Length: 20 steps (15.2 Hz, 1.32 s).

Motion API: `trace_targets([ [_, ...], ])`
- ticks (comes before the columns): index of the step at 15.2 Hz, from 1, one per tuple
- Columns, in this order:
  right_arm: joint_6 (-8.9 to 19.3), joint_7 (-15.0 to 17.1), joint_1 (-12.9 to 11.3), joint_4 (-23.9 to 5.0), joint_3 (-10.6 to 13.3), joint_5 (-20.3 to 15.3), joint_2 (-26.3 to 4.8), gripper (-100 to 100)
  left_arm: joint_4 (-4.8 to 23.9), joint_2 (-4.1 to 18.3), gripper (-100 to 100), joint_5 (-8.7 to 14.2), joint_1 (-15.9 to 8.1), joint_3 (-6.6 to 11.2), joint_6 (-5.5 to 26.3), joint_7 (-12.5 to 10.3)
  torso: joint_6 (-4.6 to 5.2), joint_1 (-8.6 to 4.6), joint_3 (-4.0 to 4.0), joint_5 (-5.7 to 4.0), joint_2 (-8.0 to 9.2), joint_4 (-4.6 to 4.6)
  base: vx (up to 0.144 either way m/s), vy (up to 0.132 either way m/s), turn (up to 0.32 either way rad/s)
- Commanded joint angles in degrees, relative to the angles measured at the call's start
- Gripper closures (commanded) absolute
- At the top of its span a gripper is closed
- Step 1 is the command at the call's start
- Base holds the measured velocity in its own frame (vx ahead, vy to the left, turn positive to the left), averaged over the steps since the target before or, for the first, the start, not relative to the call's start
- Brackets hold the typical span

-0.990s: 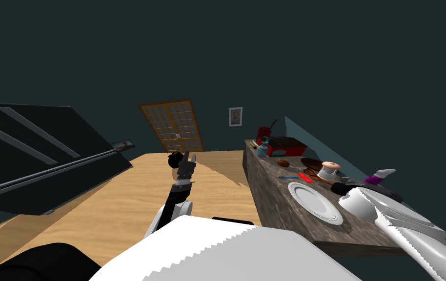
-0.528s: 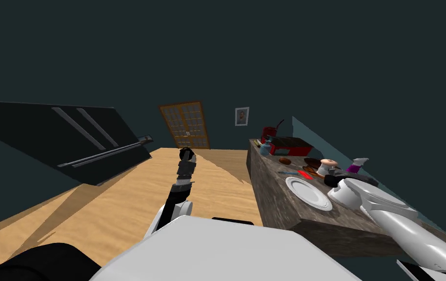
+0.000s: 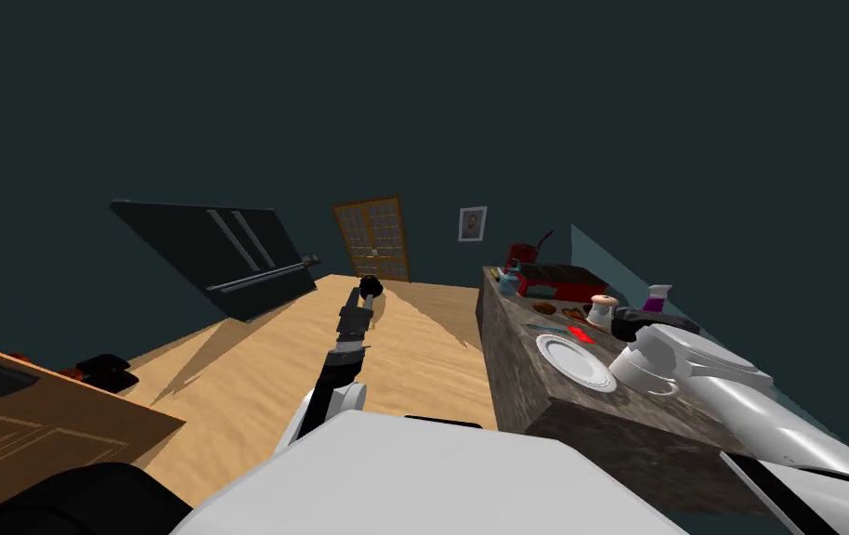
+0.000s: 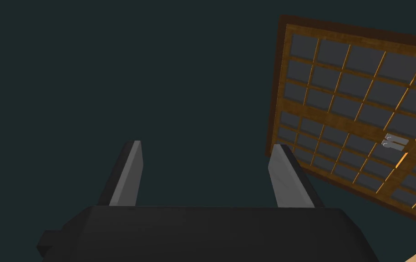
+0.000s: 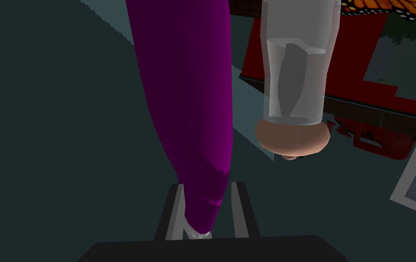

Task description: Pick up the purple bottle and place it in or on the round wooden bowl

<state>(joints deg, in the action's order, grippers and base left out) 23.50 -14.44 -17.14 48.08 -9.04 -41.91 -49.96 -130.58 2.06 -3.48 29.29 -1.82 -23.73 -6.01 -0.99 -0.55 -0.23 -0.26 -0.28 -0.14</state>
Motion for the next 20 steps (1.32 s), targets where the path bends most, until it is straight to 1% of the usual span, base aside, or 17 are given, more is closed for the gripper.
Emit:
trace_targets([
  [1, -1.0, -2.0, -2.0, -1.0, 0.1, 1.2, -0.6, 100, 0.0, 0.0, 0, 0.0, 0.0, 0.0, 0.0, 0.0, 0.0, 0.0, 0.0, 0.0, 0.0, 0.0, -0.198, -0.195, 0.383],
  [2, -1.0, -2.0, -2.0, -1.0, 0.1, 1.2, -0.6, 100, 0.0, 0.0, 0, 0.0, 0.0, 0.0, 0.0, 0.0, -0.02, -0.19, 0.07, 0.0, 0.12, 0.04, -0.179, -0.227, 0.276],
  [5, -2.3, -4.3, -5.4, -4.0, -0.2, 2.1, -1.2, 100, 0.0, 0.0, 0, 0.0, 0.0, 0.01, 0.0, 0.0, 0.15, -0.59, 0.14, -0.09, 0.19, 0.08, -0.169, -0.246, 0.285],
  [6, -2.3, -4.3, -5.4, -4.0, -0.2, 2.1, -1.2, 100, 0.0, 0.0, 0, 0.0, 0.0, 0.02, 0.0, 0.0, 0.15, -0.71, 0.16, -0.11, 0.23, 0.09, -0.173, -0.254, 0.238],
  [9, -3.1, -6.5, -8.3, -7.1, -0.8, 3.4, -1.7, 100, 0.0, 0.0, 0, 0.0, 0.0, 0.02, 0.0, 0.0, 0.2, -0.83, 0.14, -0.18, 0.19, 0.09, -0.163, -0.265, 0.289],
  [10, -3.1, -6.5, -8.3, -7.1, -0.8, 3.4, -1.7, 100, 0.0, 0.0, 0, 0.0, 0.0, 0.02, 0.0, 0.0, 0.17, -0.95, 0.13, -0.19, 0.16, 0.09, -0.173, -0.255, 0.299],
  [12, -3.5, -7.8, -10.0, -9.1, -1.4, 4.4, -1.9, 100, 0.0, 0.0, 0, 0.0, 0.0, 0.01, 0.0, 0.0, 0.05, -0.58, 0.06, -0.2, 0.04, 0.05, -0.13, -0.126, 0.417],
  [14, -3.5, -7.8, -10.0, -9.1, -1.4, 4.4, -1.9, 100, 0.0, 0.0, 0, 0.0, 0.0, 0.01, 0.0, 0.0, 0.11, -0.26, -0.06, -0.11, -0.17, 0.01, -0.083, -0.072, 0.188],
  [17, -3.5, -7.8, -10.0, -9.1, -1.4, 4.4, -1.9, 100, 0.0, 0.0, 0, 0.0, 0.0, 0.01, 0.0, 0.0, 0.32, 0.16, -0.21, -0.01, -0.45, -0.04, 0.001, 0.005, -0.027],
  [20, -3.5, -7.8, -10.0, -9.1, -1.4, 4.4, -1.9, 100, 0.0, 0.0, 0, 0.0, 0.0, 0.01, 0.0, 0.0, 0.35, 0.27, -0.22, 0.03, -0.47, -0.03, -0.009, 0.005, -0.07],
])
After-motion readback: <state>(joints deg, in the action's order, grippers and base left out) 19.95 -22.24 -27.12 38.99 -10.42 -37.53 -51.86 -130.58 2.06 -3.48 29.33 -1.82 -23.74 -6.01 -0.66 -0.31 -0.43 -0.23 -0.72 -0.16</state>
